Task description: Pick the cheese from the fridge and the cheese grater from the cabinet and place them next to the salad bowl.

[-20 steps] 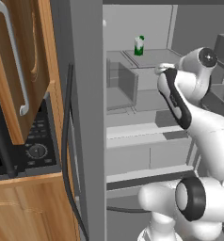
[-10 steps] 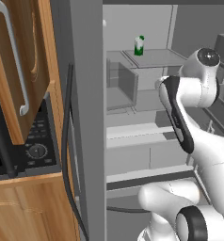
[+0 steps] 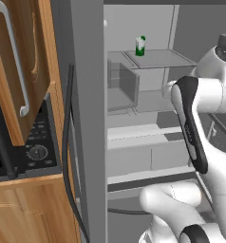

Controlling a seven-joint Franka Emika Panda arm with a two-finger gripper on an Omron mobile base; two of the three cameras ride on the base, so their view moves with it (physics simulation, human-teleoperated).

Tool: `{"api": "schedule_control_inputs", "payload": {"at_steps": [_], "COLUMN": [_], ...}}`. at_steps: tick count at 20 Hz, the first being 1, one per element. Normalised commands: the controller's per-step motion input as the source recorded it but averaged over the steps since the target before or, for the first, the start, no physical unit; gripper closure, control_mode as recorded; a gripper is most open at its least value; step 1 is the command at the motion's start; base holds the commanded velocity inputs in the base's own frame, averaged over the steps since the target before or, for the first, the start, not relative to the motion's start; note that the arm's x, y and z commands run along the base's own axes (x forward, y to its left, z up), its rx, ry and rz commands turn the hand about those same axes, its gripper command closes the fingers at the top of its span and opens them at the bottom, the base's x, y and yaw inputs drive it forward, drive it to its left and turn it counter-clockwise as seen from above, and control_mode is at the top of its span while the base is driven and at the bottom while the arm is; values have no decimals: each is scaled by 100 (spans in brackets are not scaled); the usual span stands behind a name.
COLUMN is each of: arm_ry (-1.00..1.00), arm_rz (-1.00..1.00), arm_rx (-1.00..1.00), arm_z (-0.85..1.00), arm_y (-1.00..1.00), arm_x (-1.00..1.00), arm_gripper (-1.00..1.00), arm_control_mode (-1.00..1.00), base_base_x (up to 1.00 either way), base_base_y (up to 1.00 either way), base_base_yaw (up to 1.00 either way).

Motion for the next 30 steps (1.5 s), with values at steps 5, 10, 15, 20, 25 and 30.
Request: {"api": "schedule_control_inputs", "payload": {"at_steps": [5,10,15,20,25,30], "arm_ry": [-11,0,0,-1,0,0], "arm_rz": [0,1,0,0,0,0], "arm_rx": [8,0,0,0,0,0], "arm_z": [0,9,0,2,0,0], "arm_y": [29,12,8,9,0,0], "arm_x": [-83,-97,-92,-31,-2,0], "arm_gripper": [100,100,100,100,100,100], "arm_control_mode": [-100,-100,-100,-100,-100,100], "base_base_x": [0,0,0,0,0,-86], "base_base_y": [0,0,0,0,0,0], "base_base_yaw": [0,0,0,0,0,0]}}
